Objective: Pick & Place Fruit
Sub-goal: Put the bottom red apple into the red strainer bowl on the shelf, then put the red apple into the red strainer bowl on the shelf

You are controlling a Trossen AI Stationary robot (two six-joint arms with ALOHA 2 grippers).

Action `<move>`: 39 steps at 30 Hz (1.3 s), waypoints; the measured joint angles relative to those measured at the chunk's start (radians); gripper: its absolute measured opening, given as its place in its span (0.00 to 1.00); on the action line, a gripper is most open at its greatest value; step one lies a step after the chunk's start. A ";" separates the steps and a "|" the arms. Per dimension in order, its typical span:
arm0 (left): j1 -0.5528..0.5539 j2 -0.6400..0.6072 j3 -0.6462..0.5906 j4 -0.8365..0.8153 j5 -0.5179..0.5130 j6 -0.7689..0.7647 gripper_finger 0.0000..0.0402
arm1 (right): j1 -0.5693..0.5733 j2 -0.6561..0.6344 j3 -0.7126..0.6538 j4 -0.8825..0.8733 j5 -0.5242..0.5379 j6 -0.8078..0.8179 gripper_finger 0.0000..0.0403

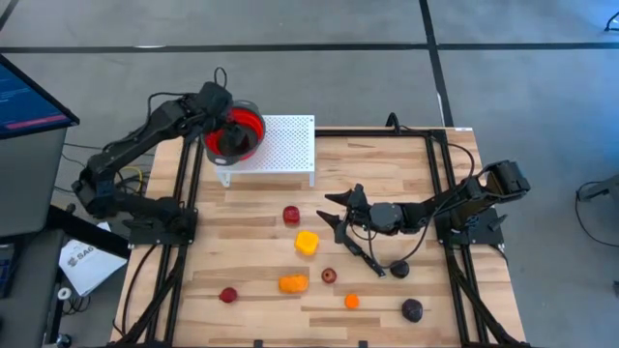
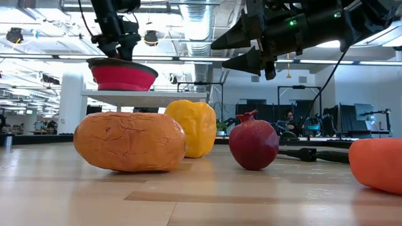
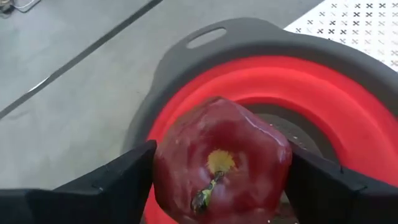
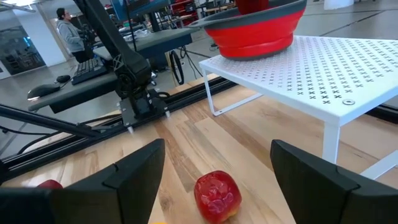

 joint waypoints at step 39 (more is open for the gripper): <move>-0.776 -0.359 -0.352 0.311 0.244 -0.029 0.75 | 0.006 0.000 0.000 -0.089 0.000 -0.018 0.71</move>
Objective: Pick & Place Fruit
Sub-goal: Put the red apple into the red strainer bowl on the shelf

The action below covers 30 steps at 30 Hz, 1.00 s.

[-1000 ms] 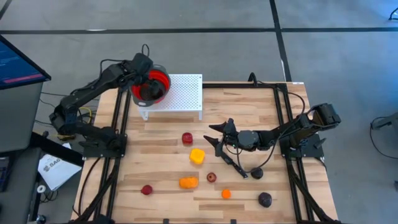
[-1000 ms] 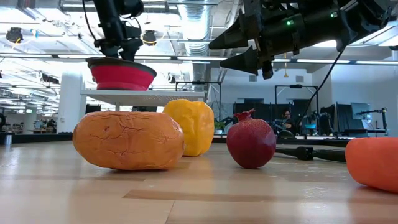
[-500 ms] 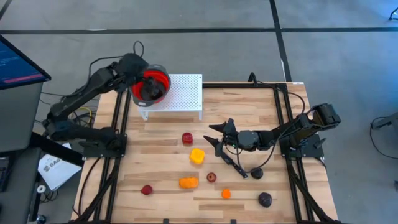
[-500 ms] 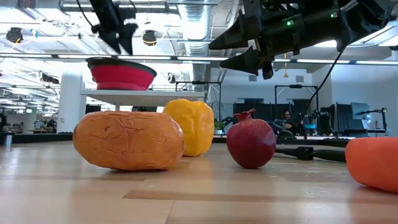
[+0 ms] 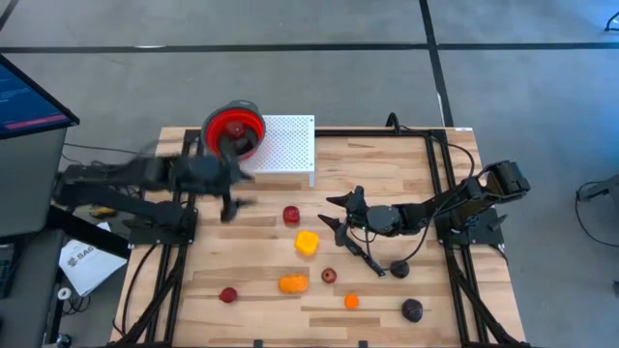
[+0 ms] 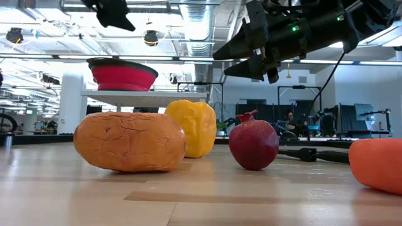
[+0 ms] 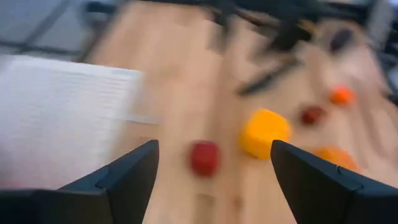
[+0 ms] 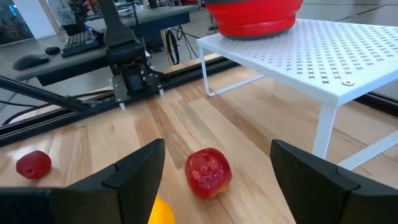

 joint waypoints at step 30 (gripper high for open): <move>-0.045 0.659 -0.436 1.111 -0.217 0.006 0.75 | 0.000 0.001 0.000 0.030 0.000 0.002 0.71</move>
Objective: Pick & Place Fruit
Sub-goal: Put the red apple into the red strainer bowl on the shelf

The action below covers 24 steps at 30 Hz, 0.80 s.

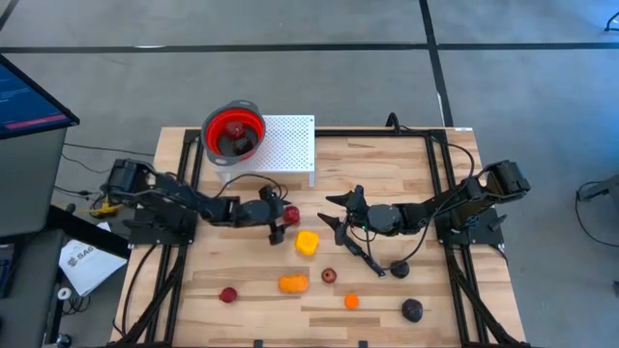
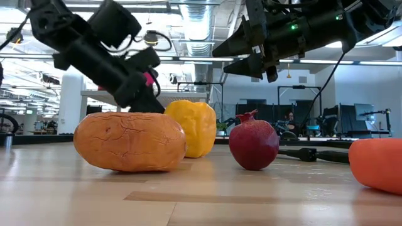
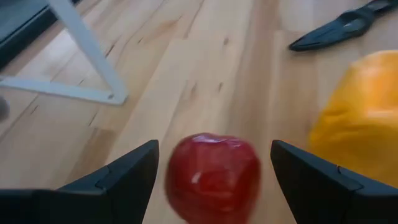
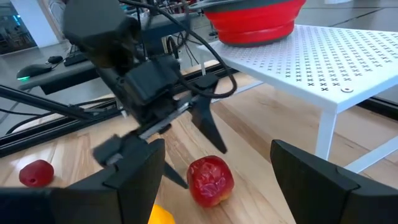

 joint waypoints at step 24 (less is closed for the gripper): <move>0.019 0.050 0.000 0.018 0.026 0.002 0.71 | 0.000 0.000 0.000 0.000 0.000 -0.001 0.71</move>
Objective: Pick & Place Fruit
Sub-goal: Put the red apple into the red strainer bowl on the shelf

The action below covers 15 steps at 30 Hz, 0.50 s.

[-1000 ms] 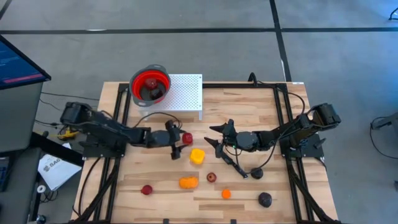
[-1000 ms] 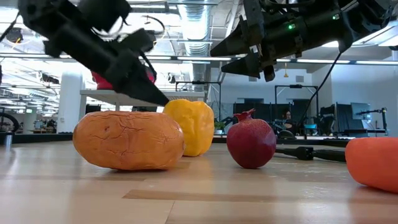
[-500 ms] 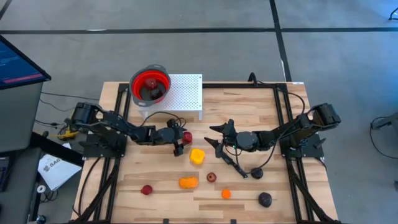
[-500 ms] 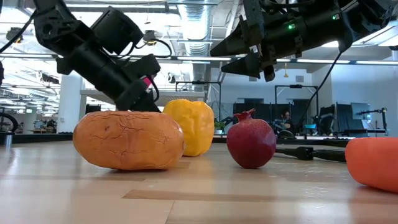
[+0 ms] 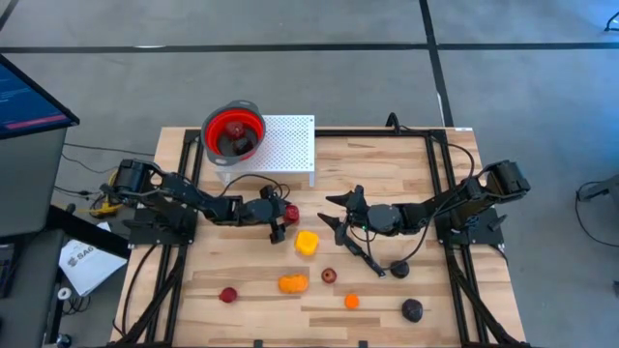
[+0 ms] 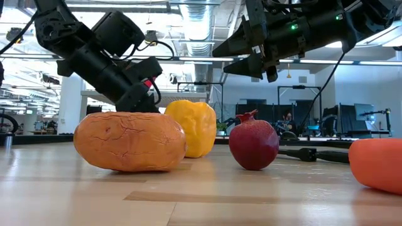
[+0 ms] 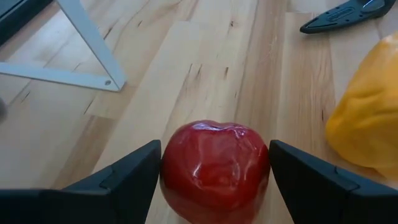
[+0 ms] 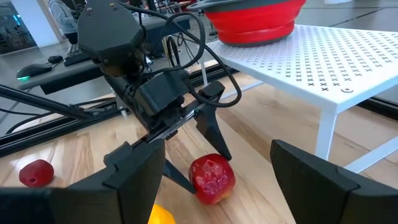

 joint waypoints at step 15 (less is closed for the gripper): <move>-0.034 -0.112 0.000 -0.016 0.036 0.025 0.61 | 0.000 0.000 0.000 0.000 0.000 0.002 0.71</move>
